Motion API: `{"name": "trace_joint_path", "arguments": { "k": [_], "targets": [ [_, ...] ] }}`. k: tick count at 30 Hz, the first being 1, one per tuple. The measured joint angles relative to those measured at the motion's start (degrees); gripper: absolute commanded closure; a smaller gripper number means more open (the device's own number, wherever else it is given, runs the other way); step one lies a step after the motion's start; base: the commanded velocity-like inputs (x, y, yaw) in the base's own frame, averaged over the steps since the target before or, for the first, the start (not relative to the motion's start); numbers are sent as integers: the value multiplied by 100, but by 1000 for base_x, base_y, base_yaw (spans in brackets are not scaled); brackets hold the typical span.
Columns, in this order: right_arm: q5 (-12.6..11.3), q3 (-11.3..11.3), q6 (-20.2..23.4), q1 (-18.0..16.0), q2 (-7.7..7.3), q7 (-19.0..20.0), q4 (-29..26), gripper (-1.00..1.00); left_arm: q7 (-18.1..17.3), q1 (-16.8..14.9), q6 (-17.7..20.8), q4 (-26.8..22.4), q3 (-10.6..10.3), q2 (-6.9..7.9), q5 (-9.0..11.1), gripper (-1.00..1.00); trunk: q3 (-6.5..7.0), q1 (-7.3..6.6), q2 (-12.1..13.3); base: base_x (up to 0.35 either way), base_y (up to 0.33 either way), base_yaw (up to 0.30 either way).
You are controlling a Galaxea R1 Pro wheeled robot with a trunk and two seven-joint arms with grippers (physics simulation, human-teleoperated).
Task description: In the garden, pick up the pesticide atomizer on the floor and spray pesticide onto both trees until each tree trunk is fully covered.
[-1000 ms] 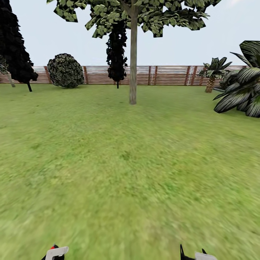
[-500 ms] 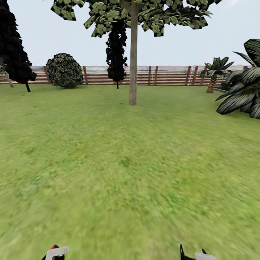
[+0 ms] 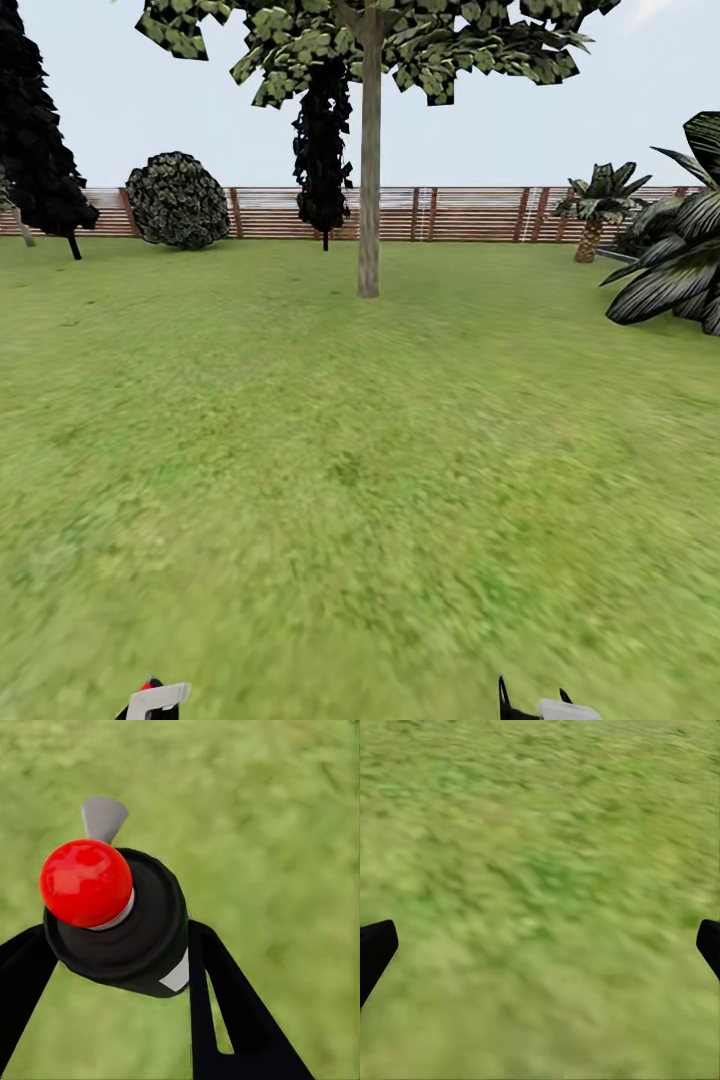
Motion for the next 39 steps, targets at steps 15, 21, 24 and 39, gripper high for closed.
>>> {"name": "trace_joint_path", "arguments": {
  "k": [15, 21, 24, 39],
  "targets": [
    [0, 0, 1, 0, 0, 2, 0, -100, 0, 0, 0, 2, -1, -10, -1, 100, 0, 0, 0, 341, 0, 0],
    [0, 0, 0, 0, 0, 3, 0, -100, 0, 0, -1, 0, 4, -7, 4, 100, 0, 0, 0, 341, 0, 0],
    [0, 0, -1, 0, 0, 0, 0, -100, 0, 0, 0, 6, 8, 10, 9, 100, 0, 0, 0, 341, 0, 0],
    [0, 0, -1, 0, 0, 2, 0, -100, 0, 0, 0, -1, 4, 5, 1, 100, 0, 0, 0, 341, 0, 0]
  ]
}}
